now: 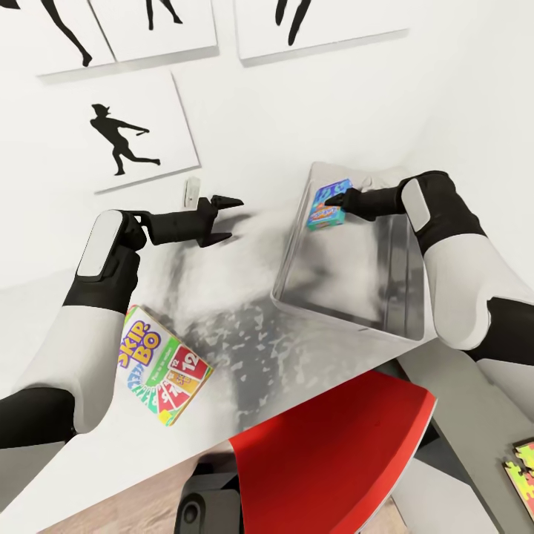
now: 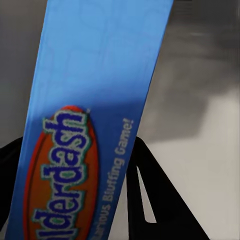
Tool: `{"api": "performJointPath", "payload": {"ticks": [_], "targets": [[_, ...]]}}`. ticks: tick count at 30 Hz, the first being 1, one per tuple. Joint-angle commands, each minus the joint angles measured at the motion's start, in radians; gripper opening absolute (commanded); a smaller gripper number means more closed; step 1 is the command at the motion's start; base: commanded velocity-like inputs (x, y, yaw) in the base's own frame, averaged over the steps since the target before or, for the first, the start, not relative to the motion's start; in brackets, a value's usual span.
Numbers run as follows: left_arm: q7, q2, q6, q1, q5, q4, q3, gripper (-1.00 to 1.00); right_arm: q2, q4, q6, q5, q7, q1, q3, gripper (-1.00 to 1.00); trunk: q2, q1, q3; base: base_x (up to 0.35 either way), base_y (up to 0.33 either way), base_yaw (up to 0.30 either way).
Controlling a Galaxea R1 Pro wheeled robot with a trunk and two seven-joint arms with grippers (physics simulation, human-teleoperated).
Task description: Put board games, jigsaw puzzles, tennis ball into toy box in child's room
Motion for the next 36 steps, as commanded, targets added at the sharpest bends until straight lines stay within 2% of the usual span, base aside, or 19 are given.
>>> {"api": "performJointPath", "payload": {"ticks": [1,21,36], "targets": [[0.010,0.001,0.000,-0.001,0.011,-0.001,-0.002,1.00,0.000,0.000,0.007,-0.009,-0.002,-0.002,-0.003,-1.00,-0.002,0.001,-0.003,0.000,0.000,0.000],[0.010,0.001,-0.001,-0.004,0.011,-0.002,-0.001,1.00,-0.002,0.000,0.006,-0.008,-0.002,-0.013,-0.002,-1.00,-0.002,0.001,-0.031,0.000,0.000,0.000],[0.009,0.001,-0.001,-0.005,0.012,-0.002,0.000,1.00,-0.003,-0.009,0.005,-0.008,-0.001,-0.014,-0.002,-1.00,-0.002,0.001,-0.036,0.000,0.000,0.000]]}}
